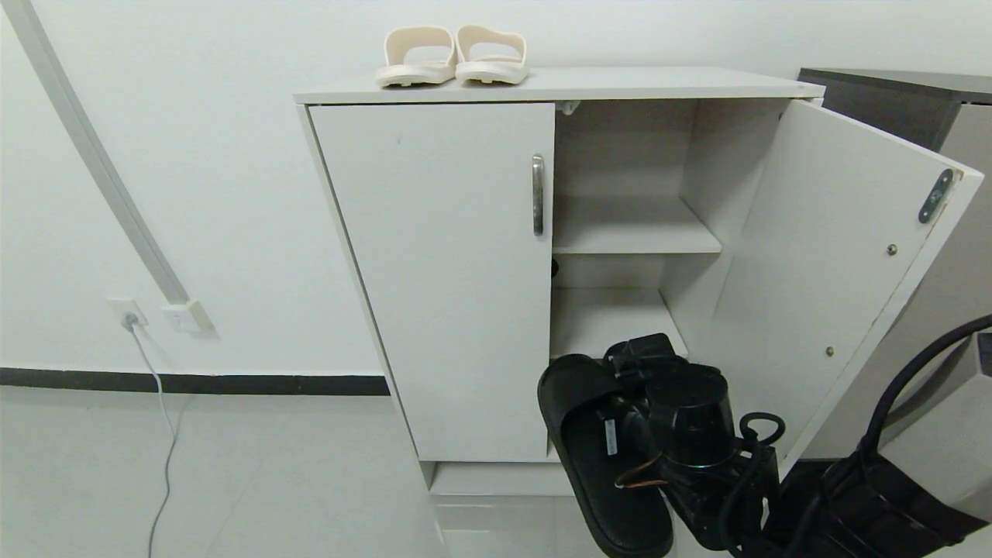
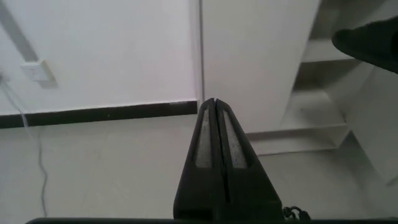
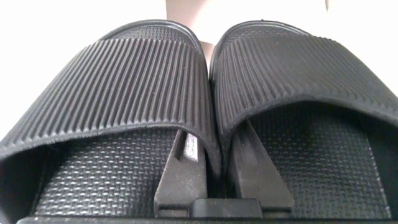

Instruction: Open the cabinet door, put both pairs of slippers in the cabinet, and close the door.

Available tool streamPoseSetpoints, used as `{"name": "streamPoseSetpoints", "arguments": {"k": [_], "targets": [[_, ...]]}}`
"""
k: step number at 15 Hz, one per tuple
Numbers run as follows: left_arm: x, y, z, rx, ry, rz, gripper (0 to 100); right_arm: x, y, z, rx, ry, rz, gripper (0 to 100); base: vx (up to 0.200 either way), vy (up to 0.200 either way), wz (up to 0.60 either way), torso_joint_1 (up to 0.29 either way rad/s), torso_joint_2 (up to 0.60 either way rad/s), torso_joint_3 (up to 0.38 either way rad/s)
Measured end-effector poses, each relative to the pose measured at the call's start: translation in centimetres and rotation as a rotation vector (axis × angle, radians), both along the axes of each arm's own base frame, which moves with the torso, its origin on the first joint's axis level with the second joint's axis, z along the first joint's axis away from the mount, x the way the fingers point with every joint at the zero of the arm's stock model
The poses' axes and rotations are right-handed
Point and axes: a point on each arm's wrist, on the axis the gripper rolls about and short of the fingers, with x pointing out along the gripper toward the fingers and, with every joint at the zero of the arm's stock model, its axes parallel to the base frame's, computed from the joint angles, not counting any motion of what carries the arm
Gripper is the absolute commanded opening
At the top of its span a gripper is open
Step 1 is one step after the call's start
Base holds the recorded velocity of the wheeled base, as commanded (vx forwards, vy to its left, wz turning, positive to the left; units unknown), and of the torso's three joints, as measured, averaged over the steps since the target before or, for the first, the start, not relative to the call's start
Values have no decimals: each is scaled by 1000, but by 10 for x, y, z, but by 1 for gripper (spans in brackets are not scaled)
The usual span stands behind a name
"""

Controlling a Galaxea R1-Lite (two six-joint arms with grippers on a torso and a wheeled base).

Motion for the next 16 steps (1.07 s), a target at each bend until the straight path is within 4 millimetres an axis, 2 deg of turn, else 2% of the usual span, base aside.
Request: {"name": "streamPoseSetpoints", "arguments": {"k": [4,10,13,16], "targets": [[-1,0,-1,-33,-12,3,0,1,1,1,8,-6,-6,0,0,0,0,0,0,0],[-1,0,-1,-27,-13,1,0,33,18,27,4,-98,-200,0,0,0,0,0,0,0],[-1,0,-1,-29,-13,1,0,38,23,29,9,-108,-211,0,0,-200,0,1,2,4],[-1,0,-1,-28,-15,2,0,37,28,29,13,-110,-199,0,0,0,0,0,0,0]]}}
